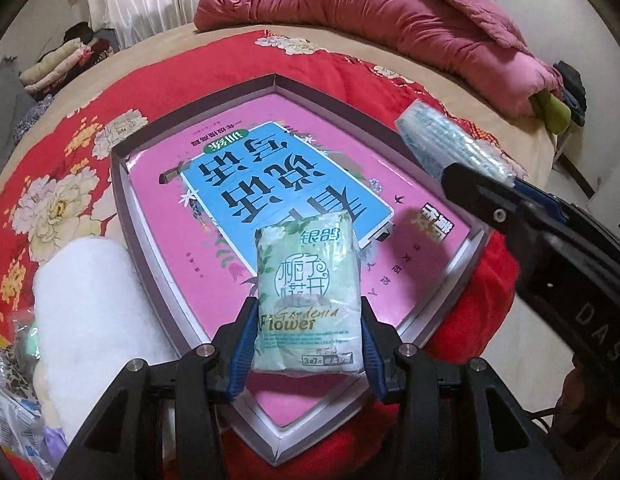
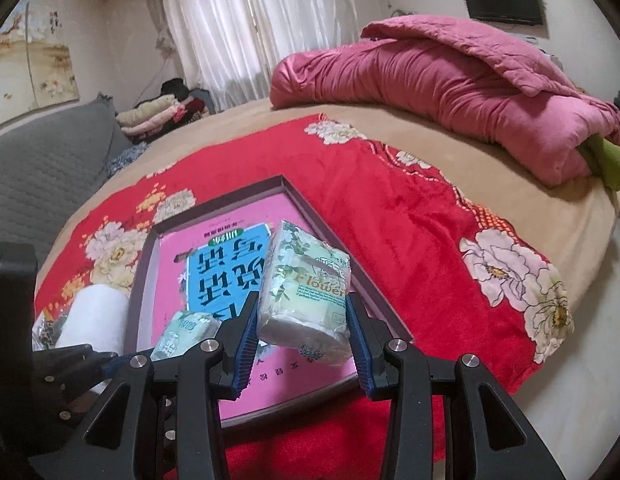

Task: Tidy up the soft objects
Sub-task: 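Carry the green tissue pack with the left tool onto the pink tray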

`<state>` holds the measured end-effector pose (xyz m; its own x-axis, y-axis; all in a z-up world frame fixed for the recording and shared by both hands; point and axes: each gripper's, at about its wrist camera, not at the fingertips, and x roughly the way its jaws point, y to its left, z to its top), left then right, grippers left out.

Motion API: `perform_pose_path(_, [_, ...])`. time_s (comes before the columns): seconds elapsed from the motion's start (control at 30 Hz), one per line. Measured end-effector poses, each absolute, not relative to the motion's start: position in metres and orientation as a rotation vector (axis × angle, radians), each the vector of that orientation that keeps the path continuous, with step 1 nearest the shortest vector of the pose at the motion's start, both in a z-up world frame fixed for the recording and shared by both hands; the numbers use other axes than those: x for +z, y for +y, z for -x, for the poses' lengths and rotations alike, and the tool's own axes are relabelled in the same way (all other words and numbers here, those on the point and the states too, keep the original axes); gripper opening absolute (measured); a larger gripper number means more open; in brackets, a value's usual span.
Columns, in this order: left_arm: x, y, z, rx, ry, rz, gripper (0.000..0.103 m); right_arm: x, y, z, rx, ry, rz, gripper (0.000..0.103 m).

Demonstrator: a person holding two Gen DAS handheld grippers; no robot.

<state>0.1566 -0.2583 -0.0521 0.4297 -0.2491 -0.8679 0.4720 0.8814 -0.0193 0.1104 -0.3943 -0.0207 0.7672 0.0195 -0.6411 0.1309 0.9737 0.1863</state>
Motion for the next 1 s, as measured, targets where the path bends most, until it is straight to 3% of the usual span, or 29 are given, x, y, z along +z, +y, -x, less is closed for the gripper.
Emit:
perform_pose_path(0.57, [-0.058, -0.264, -0.153, -0.474, 1.069, -0.285, 0.047, -0.051, -0.389, -0.135, -0.091, 0.886, -0.19, 0.045])
perform_pose_path(0.73, [-0.057, -0.261, -0.155, -0.481, 1.078, -0.257, 0.047, -0.052, -0.389, -0.136, -0.091, 0.895, -0.197, 0.054])
perform_pose_path(1.0, [-0.057, -0.261, -0.154, -0.476, 1.081, -0.265, 0.047, -0.052, -0.387, -0.136, -0.102, 0.894, -0.182, 0.06])
